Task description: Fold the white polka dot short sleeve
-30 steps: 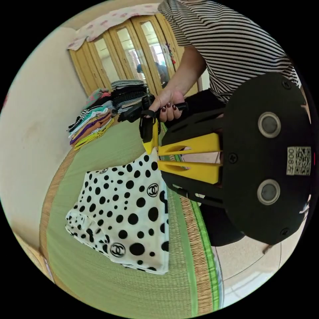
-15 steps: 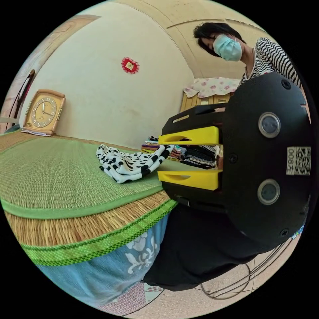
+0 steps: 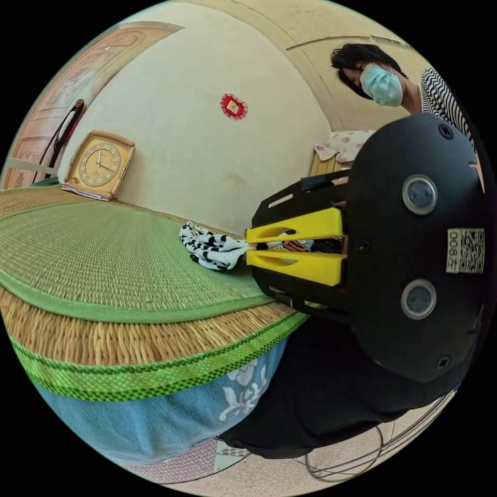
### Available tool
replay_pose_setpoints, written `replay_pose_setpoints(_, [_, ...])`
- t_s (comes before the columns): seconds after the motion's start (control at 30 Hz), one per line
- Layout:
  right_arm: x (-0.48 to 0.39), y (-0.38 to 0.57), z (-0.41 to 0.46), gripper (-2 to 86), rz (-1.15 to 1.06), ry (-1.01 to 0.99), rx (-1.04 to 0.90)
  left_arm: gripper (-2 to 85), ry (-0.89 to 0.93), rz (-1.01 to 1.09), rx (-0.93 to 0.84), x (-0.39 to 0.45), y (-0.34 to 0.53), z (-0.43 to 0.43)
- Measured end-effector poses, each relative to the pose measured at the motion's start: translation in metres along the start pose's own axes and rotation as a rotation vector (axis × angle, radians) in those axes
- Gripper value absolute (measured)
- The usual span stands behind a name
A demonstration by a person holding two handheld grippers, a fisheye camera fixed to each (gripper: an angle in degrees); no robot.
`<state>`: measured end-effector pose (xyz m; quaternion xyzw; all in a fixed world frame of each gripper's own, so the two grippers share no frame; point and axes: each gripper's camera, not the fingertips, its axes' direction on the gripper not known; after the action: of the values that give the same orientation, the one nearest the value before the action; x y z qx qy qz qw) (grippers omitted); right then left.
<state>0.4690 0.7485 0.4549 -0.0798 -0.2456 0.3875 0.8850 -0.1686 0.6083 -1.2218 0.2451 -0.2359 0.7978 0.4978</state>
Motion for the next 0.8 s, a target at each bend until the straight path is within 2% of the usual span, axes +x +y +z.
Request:
replay_pose_setpoints(0.43, [0.031,0.104,-0.056,1.8,0.086,-0.013,0.032,2.6,-0.033,0.165,-0.143,0.063,0.063,0.019])
replay_pose_setpoints(0.8, [0.0,0.218,-0.109,1.8,-0.031,-0.096,0.115,2.2,0.012,0.317,-0.286,0.132,0.135,0.074])
